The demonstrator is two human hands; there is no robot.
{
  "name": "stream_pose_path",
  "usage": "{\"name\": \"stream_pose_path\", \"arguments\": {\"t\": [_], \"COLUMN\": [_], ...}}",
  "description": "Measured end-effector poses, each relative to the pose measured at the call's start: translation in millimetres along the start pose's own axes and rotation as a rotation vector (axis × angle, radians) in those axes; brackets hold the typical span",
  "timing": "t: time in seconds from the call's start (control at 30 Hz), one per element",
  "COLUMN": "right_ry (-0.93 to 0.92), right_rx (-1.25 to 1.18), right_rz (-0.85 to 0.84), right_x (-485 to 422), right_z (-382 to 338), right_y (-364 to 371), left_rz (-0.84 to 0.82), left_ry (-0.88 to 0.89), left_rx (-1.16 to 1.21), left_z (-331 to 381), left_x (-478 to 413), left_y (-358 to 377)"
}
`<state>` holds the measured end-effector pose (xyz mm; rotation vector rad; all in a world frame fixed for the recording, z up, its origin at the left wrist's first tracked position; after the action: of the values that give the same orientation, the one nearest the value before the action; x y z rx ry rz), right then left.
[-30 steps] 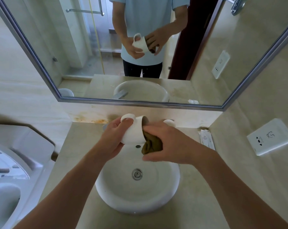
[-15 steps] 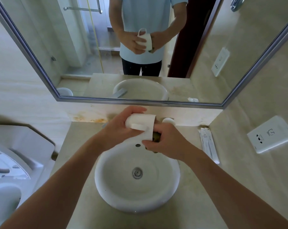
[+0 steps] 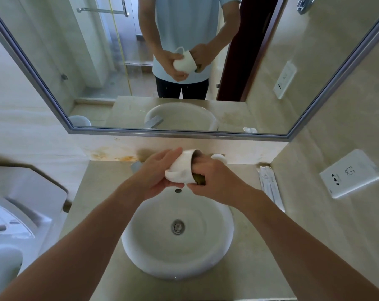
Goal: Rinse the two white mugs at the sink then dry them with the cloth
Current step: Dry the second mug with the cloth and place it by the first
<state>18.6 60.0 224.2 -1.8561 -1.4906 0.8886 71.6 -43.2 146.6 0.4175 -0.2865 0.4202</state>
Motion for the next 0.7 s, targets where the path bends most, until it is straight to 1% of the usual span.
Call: {"name": "stream_pose_path", "arguments": {"t": [0.03, 0.1, 0.17, 0.2, 0.27, 0.33, 0.47, 0.53, 0.6, 0.63, 0.7], "right_ry": [0.098, 0.271, 0.370, 0.407, 0.422, 0.423, 0.431, 0.437, 0.429, 0.423, 0.448], "right_rx": [-0.034, -0.165, -0.341, -0.429, -0.545, -0.638, -1.091, -1.211, -1.259, -1.276, -1.264], "right_rz": [-0.027, -0.070, -0.068, -0.053, -0.030, -0.042, -0.125, -0.156, -0.150, -0.128, -0.012], "right_x": [0.6, 5.3, 11.0, 14.1, 17.9, 19.6, 24.5, 28.6, 33.0, 34.5, 38.7], "right_z": [7.9, 20.0, 26.0, 28.3, 29.2, 28.9, 28.8, 29.3, 28.7, 29.1, 36.3], "right_y": [2.9, 9.4, 12.2, 11.0, 6.9, 7.1, 23.1, 30.1, 32.1, 30.4, 18.7], "left_rz": [0.040, 0.152, 0.213, 0.207, 0.181, 0.147, 0.032, 0.001, 0.025, 0.069, 0.175], "left_ry": [0.049, 0.214, 0.419, 0.497, 0.575, 0.602, 0.617, 0.589, 0.552, 0.524, 0.447], "left_rx": [-0.068, -0.299, -0.522, -0.572, -0.582, -0.561, -0.562, -0.597, -0.616, -0.583, -0.451], "left_z": [5.0, 21.5, 39.8, 44.3, 48.8, 51.1, 51.3, 49.5, 45.2, 41.8, 31.1], "left_x": [-1.4, 2.9, 15.1, 20.4, 27.4, 32.6, 40.7, 40.1, 37.4, 35.2, 30.3], "left_y": [-1.8, -7.0, -2.1, 0.9, 2.1, 4.0, 13.2, 14.5, 13.4, 8.3, -9.5]}}
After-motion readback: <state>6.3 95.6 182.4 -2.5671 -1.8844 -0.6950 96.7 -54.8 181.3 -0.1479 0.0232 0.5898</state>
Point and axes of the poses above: each hand's wrist, its own x-axis away from the middle knuckle, its own y-axis out of the palm, z = x × y, the point moved 10 cm from there along -x, towards the middle knuckle, and after that the axes turned 3 degrees about -z, right-handed, at the moved point
